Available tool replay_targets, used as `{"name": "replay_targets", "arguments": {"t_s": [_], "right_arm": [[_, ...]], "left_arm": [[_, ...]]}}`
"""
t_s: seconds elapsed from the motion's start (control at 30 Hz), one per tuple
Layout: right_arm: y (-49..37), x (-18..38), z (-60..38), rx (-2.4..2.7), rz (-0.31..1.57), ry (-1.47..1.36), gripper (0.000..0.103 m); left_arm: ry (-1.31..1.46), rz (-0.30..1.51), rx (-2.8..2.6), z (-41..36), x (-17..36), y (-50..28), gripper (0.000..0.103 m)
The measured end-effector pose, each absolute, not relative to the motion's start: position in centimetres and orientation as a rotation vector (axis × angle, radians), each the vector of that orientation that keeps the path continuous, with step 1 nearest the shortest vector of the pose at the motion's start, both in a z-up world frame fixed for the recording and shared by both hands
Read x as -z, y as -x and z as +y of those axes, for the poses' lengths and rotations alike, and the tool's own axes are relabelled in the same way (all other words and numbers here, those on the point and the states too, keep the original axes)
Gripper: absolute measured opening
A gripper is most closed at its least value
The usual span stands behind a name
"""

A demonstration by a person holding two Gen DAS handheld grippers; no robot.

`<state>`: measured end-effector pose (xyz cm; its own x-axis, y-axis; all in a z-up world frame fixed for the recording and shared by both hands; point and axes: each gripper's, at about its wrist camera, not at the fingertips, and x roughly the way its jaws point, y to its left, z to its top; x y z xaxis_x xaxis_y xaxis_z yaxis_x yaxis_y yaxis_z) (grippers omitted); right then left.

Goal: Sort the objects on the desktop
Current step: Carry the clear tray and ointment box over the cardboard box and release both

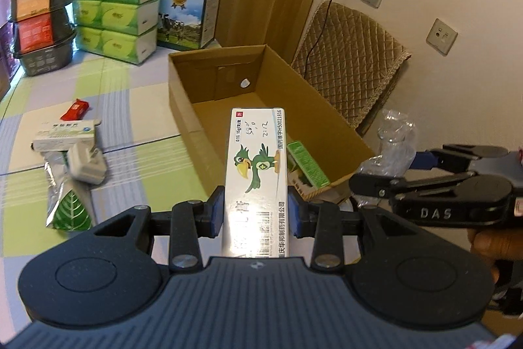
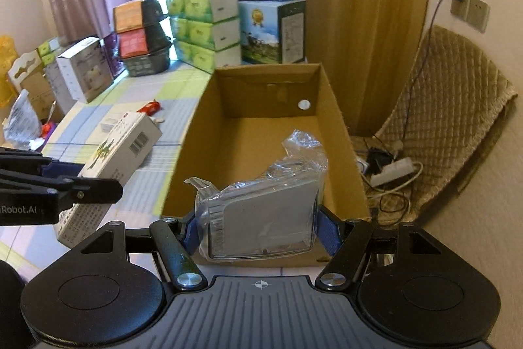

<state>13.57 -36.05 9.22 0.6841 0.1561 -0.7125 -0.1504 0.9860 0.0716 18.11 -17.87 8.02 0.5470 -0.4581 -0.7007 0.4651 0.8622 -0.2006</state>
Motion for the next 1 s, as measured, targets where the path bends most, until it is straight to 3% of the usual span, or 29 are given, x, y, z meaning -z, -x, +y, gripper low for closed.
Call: {"name": "replay_targets", "arguments": {"t_s": [1.0], "right_arm": [[-20.5, -6.8, -38.6, -0.128, 0.827, -0.046, 0.066]], "left_arm": [[0.070, 0.892, 0.534, -23.4, -5.2, -26.0, 0.033]]}}
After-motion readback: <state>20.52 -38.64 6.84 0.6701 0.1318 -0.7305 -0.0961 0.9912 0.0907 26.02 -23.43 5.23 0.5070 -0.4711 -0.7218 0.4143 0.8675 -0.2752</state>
